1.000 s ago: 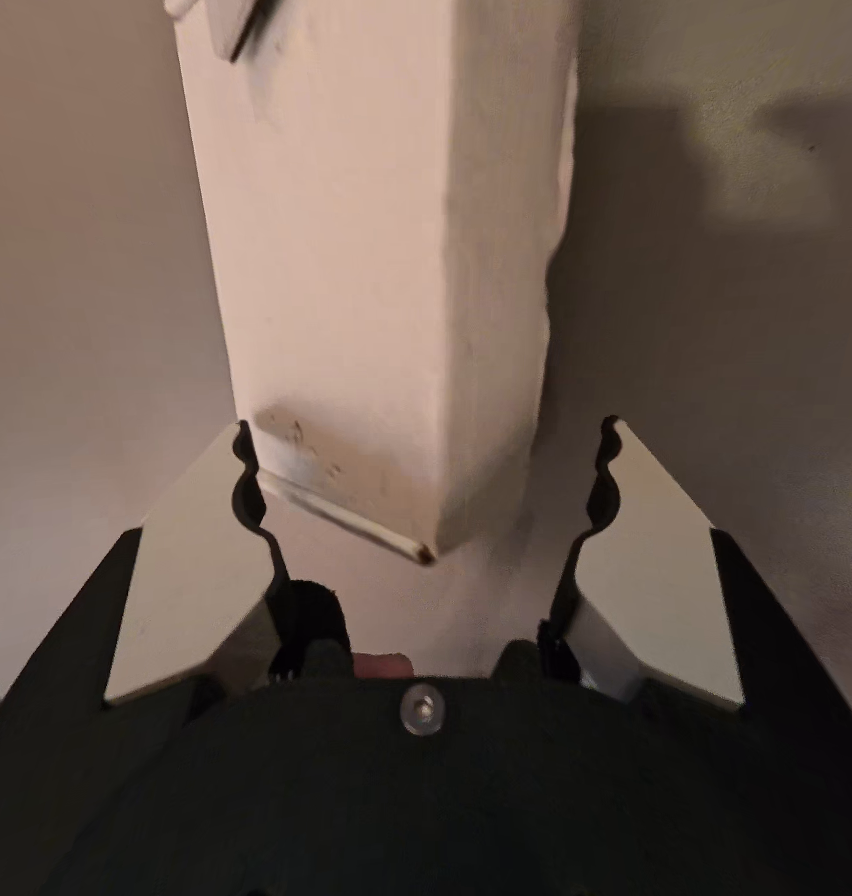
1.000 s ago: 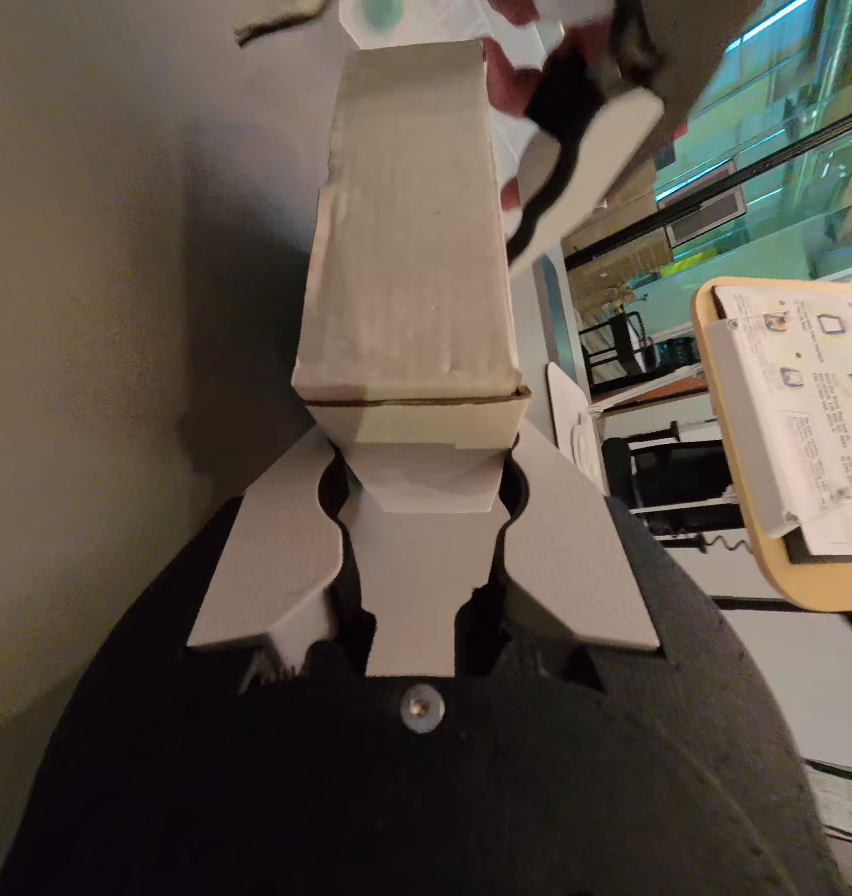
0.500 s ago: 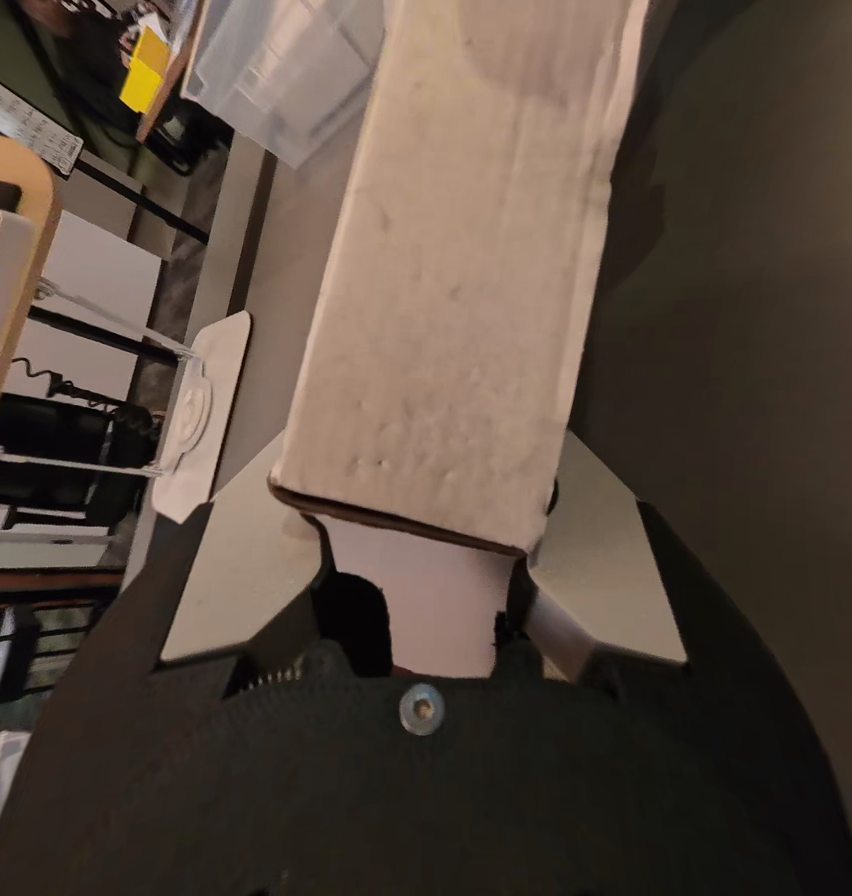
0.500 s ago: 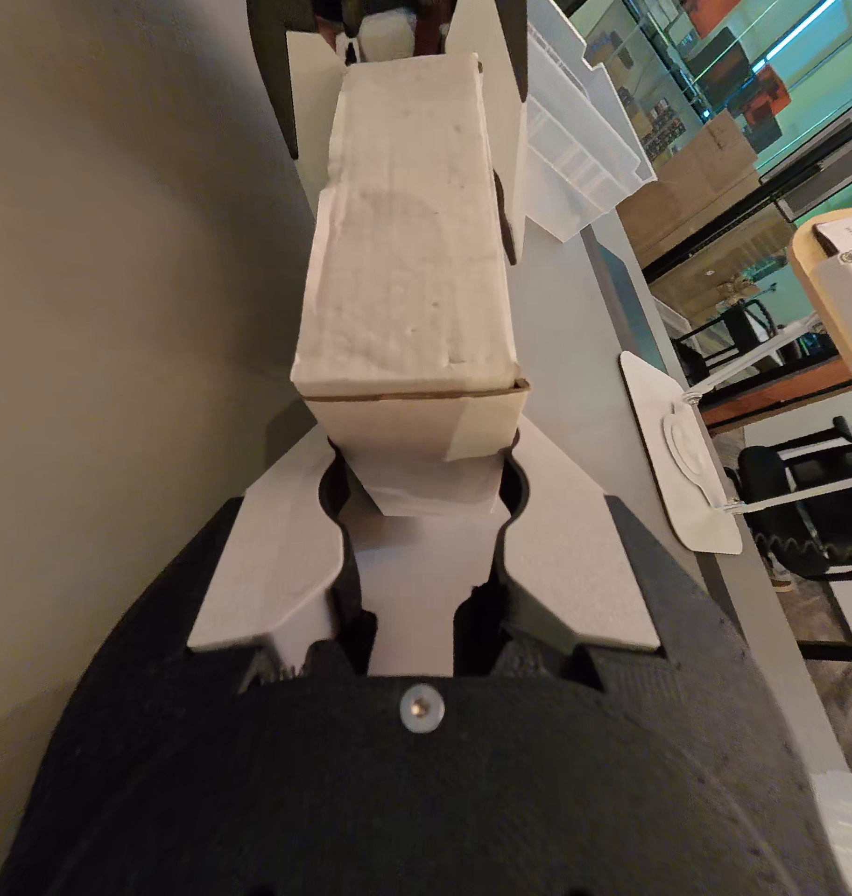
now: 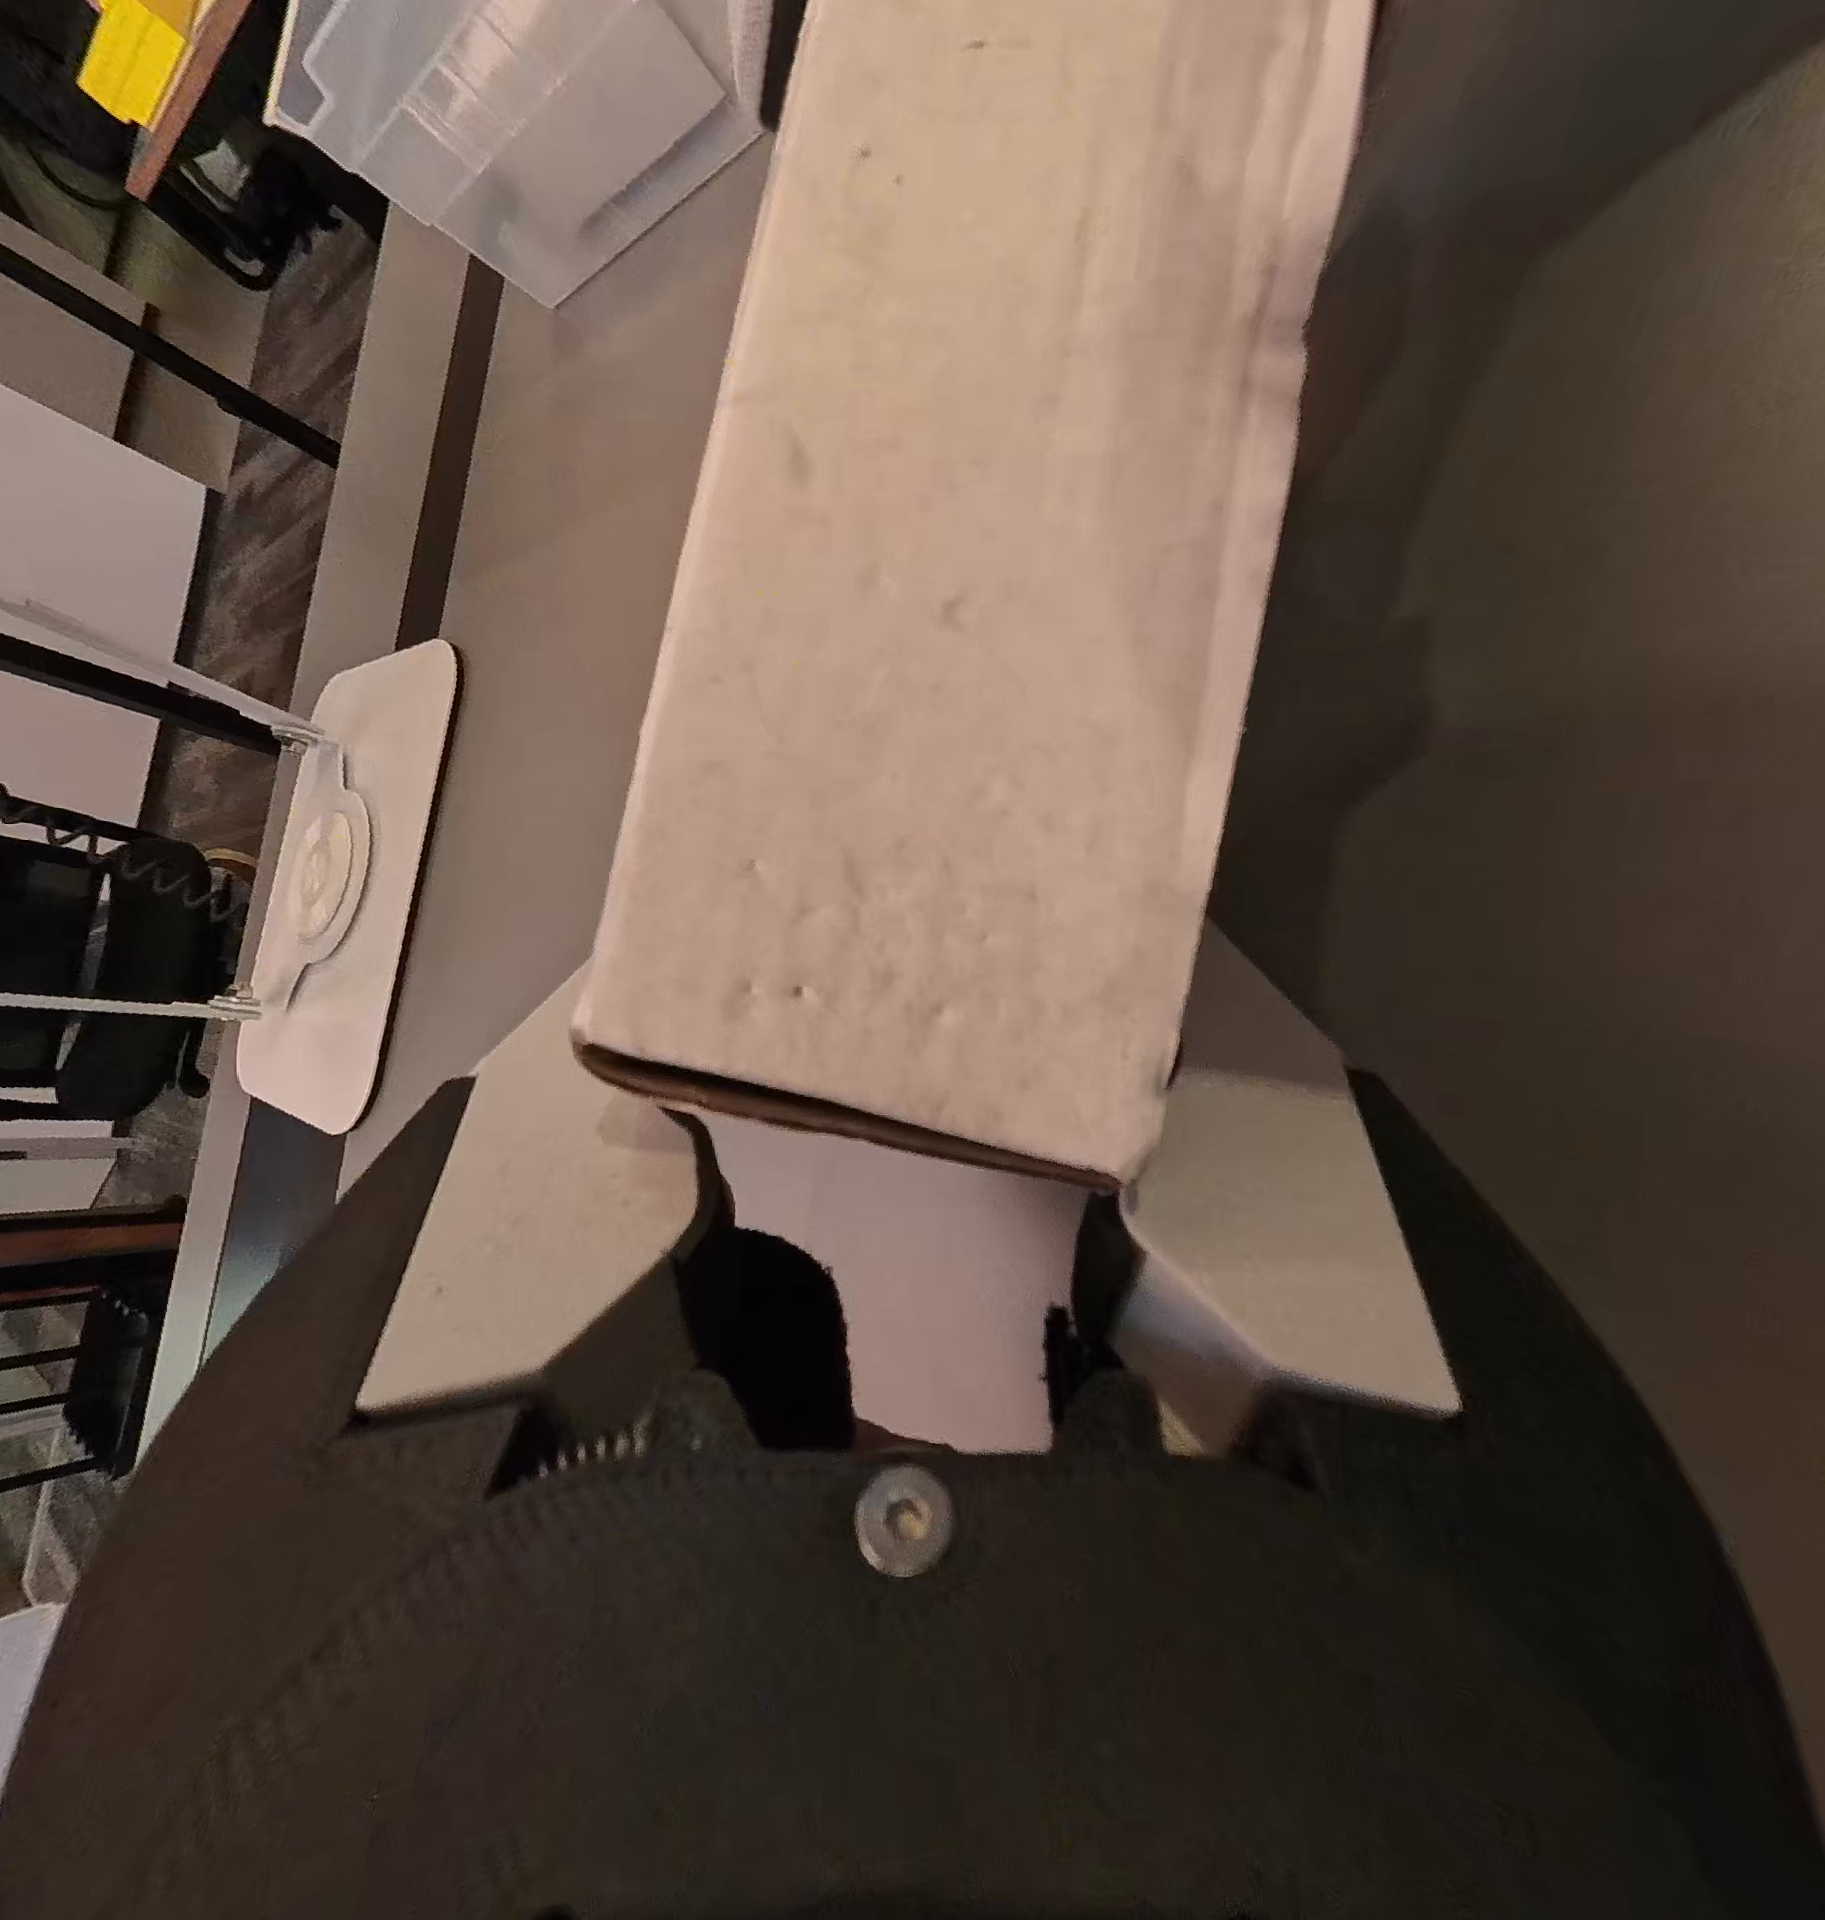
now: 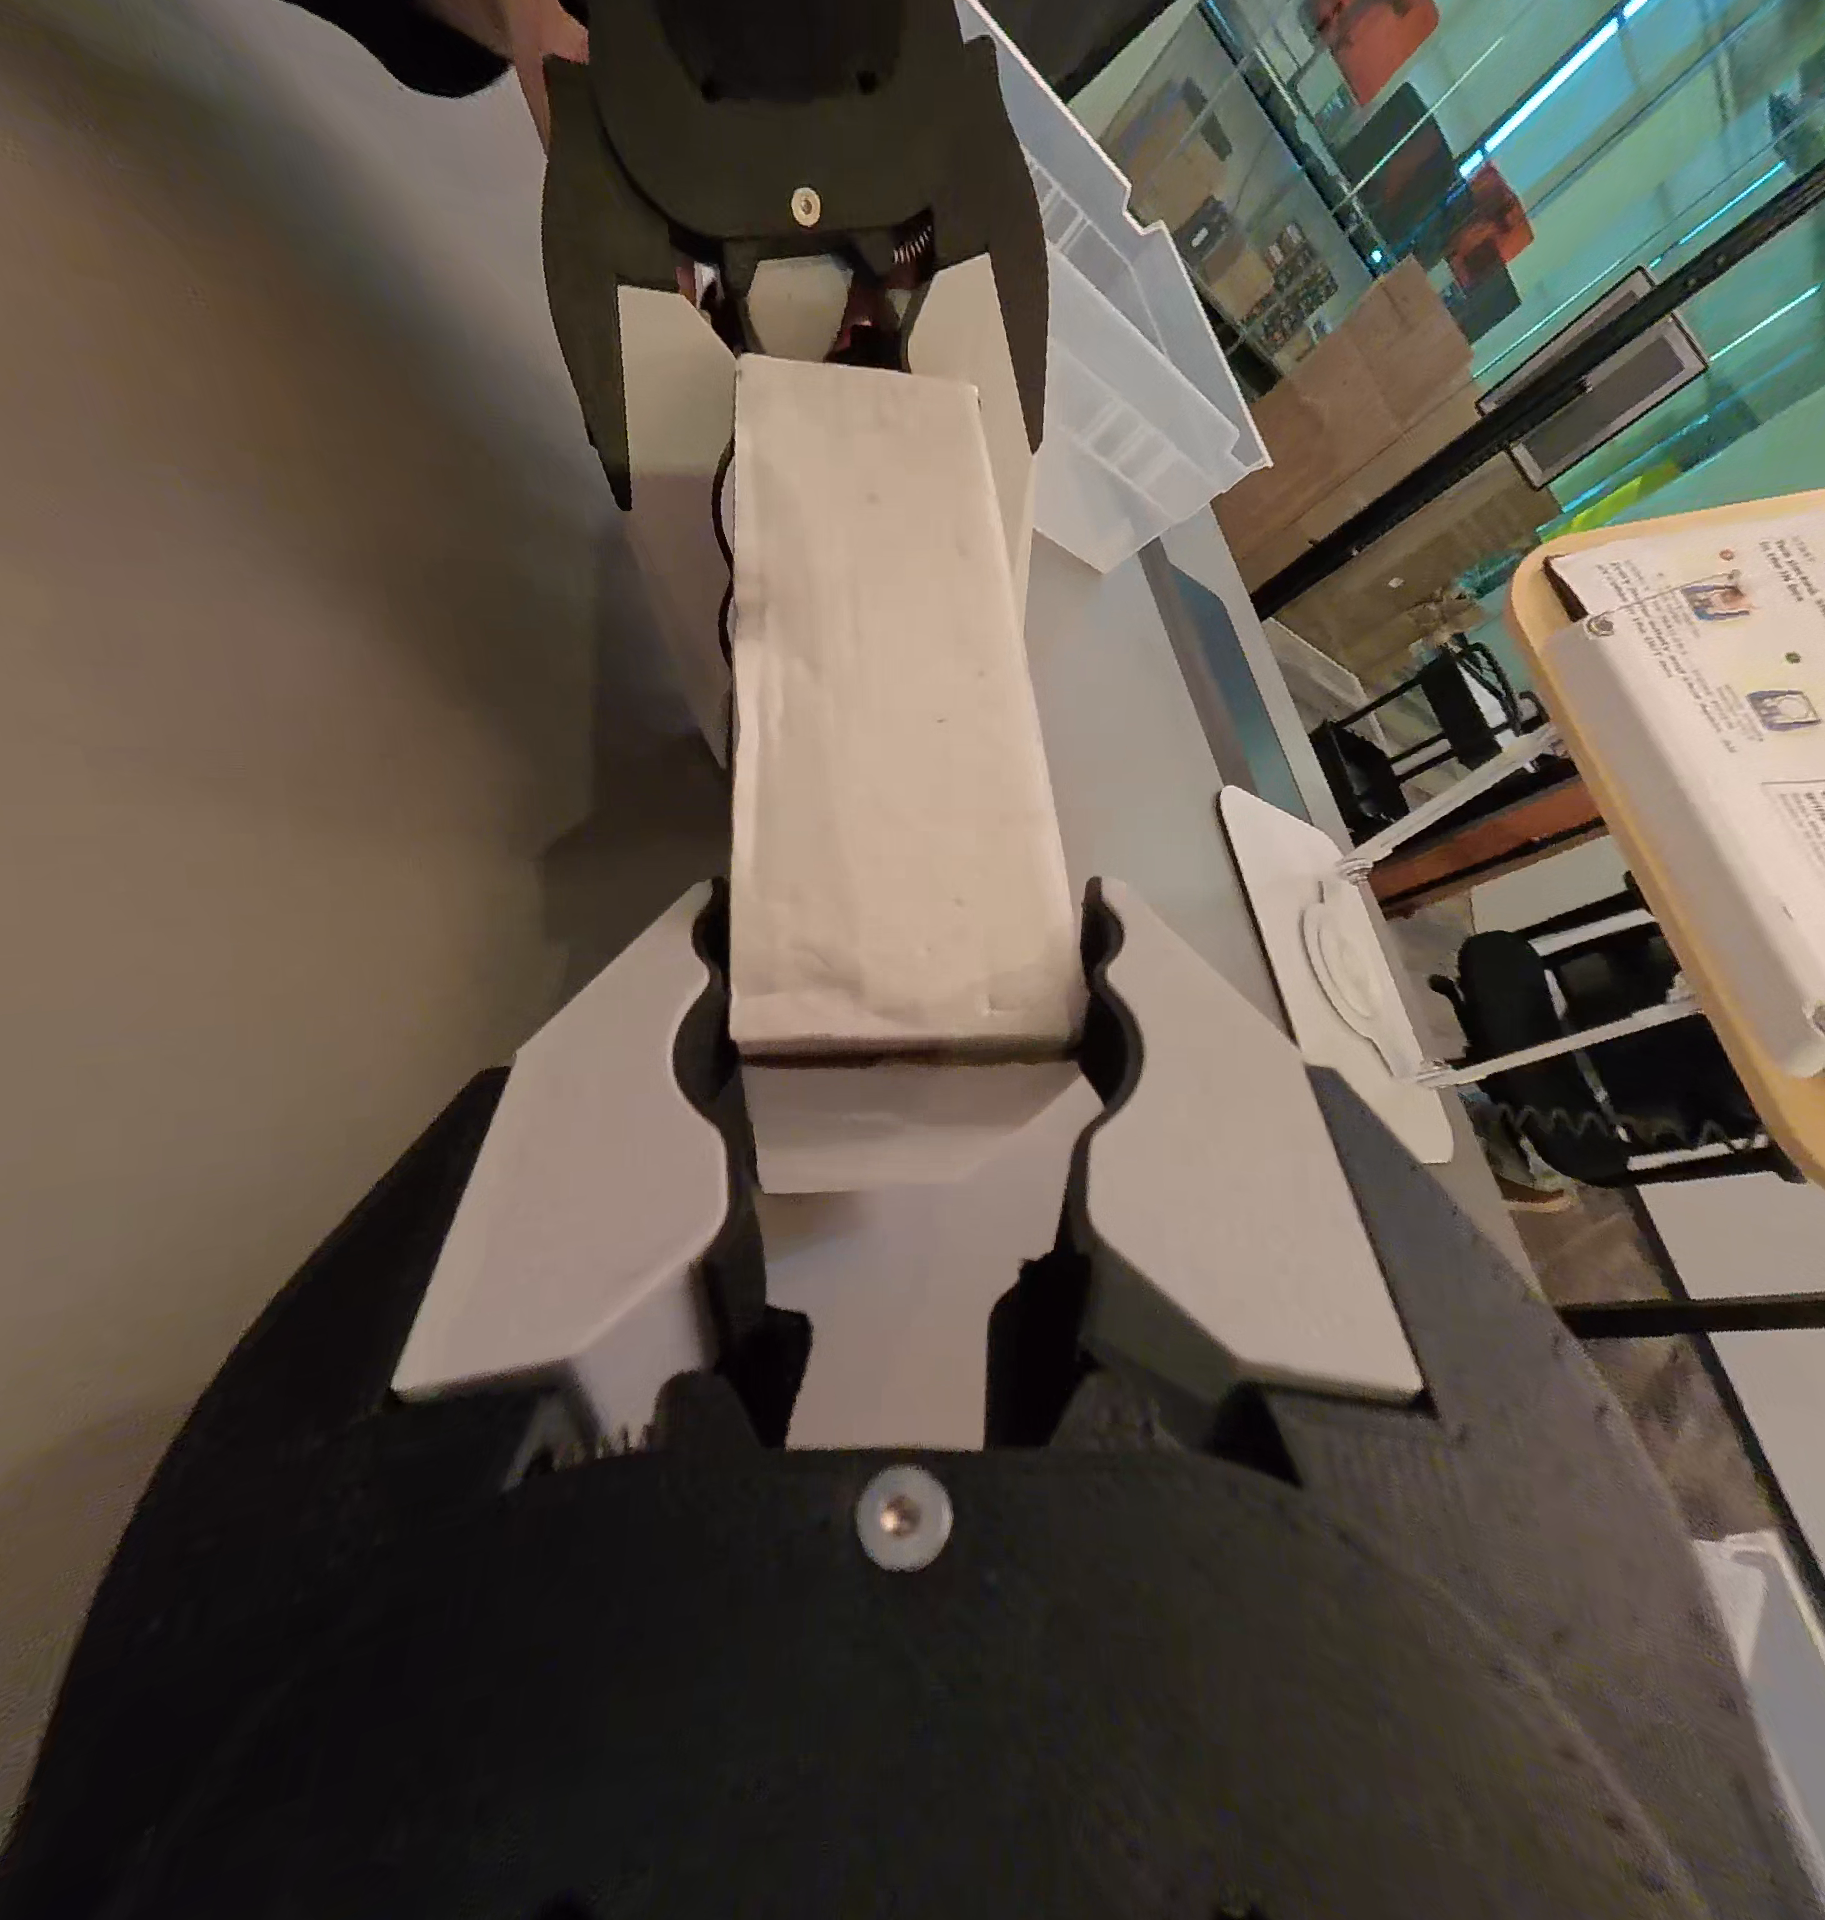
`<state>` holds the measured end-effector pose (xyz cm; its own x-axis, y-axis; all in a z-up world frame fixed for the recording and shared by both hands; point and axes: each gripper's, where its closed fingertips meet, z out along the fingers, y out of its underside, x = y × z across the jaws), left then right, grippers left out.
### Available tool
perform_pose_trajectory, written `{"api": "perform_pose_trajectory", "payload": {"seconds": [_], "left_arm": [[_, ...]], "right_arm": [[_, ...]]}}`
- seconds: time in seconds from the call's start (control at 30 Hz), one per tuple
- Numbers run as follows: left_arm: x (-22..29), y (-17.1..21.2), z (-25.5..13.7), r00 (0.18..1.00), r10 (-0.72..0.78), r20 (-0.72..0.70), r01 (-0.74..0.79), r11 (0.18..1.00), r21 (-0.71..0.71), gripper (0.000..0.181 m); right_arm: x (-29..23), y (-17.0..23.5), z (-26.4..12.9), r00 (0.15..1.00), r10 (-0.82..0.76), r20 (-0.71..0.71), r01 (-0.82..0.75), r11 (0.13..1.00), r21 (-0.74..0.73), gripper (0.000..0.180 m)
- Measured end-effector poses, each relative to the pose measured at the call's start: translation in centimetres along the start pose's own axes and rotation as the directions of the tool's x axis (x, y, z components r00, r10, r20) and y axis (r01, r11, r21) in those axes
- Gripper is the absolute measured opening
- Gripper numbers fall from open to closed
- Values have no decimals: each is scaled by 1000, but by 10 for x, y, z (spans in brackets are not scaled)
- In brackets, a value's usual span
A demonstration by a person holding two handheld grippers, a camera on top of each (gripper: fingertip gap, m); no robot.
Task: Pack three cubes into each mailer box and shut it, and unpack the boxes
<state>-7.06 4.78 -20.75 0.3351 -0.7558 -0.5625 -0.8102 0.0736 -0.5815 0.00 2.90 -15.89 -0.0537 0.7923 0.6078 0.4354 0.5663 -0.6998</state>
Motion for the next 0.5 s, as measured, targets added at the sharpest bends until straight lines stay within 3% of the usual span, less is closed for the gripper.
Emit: {"api": "perform_pose_trajectory", "payload": {"seconds": [0.27,0.4,0.5], "left_arm": [[1,-2,0,1000,-1,2,1,1000,6,76],[1,-2,0,1000,3,2,-3,1000,0,76],[2,-2,0,1000,19,19,-18,1000,-7,76]], "right_arm": [[-2,-11,-5,966,222,134,-238,964,119,62],[-2,-12,-6,954,261,149,-280,952,125,62],[0,-21,-10,889,391,240,-437,881,181,61]]}}
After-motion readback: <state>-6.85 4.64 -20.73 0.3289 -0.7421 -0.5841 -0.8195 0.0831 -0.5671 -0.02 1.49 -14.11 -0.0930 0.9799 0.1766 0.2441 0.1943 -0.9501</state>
